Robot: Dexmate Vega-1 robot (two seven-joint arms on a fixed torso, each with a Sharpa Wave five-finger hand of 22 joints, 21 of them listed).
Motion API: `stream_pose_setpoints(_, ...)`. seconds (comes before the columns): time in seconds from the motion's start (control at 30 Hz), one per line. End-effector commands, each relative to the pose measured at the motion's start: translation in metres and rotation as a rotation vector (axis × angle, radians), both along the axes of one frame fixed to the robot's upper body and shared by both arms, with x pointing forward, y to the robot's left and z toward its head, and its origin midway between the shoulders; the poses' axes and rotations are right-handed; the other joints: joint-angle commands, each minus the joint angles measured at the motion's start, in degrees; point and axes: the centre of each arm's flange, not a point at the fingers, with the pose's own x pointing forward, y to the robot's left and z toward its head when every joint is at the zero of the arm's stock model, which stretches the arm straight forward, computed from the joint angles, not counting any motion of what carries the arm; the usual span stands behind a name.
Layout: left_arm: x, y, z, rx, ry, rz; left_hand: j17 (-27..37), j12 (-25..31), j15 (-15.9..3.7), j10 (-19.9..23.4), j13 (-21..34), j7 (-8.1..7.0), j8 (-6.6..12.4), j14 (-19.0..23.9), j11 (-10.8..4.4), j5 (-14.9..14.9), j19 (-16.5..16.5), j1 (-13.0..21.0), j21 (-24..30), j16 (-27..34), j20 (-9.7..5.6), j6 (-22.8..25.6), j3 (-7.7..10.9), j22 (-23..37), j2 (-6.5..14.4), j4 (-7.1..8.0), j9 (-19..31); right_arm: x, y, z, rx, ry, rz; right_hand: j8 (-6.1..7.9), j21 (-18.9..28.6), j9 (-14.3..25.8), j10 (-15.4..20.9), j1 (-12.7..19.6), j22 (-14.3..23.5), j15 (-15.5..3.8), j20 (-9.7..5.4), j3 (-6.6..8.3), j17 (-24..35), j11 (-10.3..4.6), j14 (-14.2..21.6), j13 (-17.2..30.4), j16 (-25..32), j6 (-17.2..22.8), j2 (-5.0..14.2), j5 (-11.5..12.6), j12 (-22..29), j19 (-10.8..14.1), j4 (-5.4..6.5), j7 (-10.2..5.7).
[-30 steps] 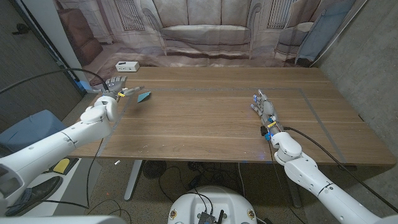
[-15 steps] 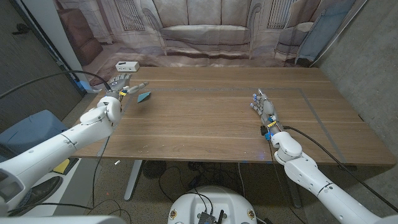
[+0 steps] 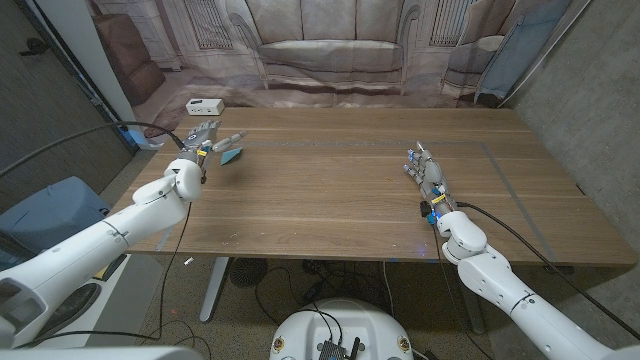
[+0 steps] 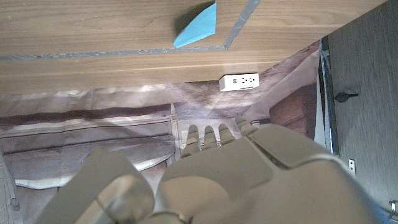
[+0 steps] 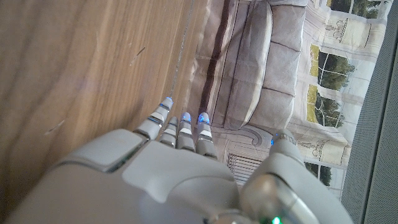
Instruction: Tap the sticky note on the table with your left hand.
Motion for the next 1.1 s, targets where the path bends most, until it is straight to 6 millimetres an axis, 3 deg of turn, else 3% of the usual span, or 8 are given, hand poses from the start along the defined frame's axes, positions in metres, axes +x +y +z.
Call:
stream_pose_setpoints(0.03, 0.003, -0.02, -0.008, -0.083, -0.02, -0.122, 0.0, 0.1, -0.17, 0.5, 0.1, 0.22, 0.04, 0.0, -0.01, -0.2, -2.9, 0.7, 0.1, 0.0, -0.61, 0.7, 0.02, 0.0, -0.1, -0.23, 0.1, 0.003, 0.0, 0.001, 0.063, -0.044, 0.058, 0.3, 0.1, 0.2, 0.4, 0.3, 0.3, 0.37, 0.09, -0.11, 0.1, -0.15, 0.5, 0.3, 0.2, 0.2, 0.39, 0.2, 0.2, 1.0, -0.08, 0.09)
stream_pose_setpoints(0.8, -0.007, -0.045, -0.008, -0.262, -0.128, -0.351, -0.1, 0.7, 0.18, 4.4, 0.0, 1.07, 0.28, 3.5, 0.61, -0.7, -1.2, 1.7, -0.2, 0.3, 0.28, 3.6, 0.22, 0.0, 0.4, -0.8, 0.1, 0.002, -0.005, 0.02, -0.014, -0.106, 0.033, 0.52, 0.3, 0.2, 1.3, 0.3, 0.3, -0.02, -0.15, -0.21, 0.1, -0.41, 1.5, 0.2, 0.5, 0.9, 0.36, 0.2, 0.5, 1.9, -0.09, 0.14)
stream_pose_setpoints(1.1, -0.005, -0.062, -0.019, -0.325, -0.149, -0.408, -0.1, 0.9, 0.6, 6.0, 0.0, 1.52, 0.36, 4.7, 1.03, -0.9, -0.1, 2.1, -0.2, 0.3, 0.38, 5.0, 0.37, 0.0, 0.7, -1.09, 0.1, -0.001, -0.008, 0.021, -0.02, -0.114, 0.056, 0.57, 0.3, 0.2, 1.5, 0.3, 0.3, -0.09, -0.15, -0.25, 0.1, -0.37, 1.6, 0.2, 0.5, 1.1, 0.35, 0.2, 0.5, 2.1, -0.09, 0.1)
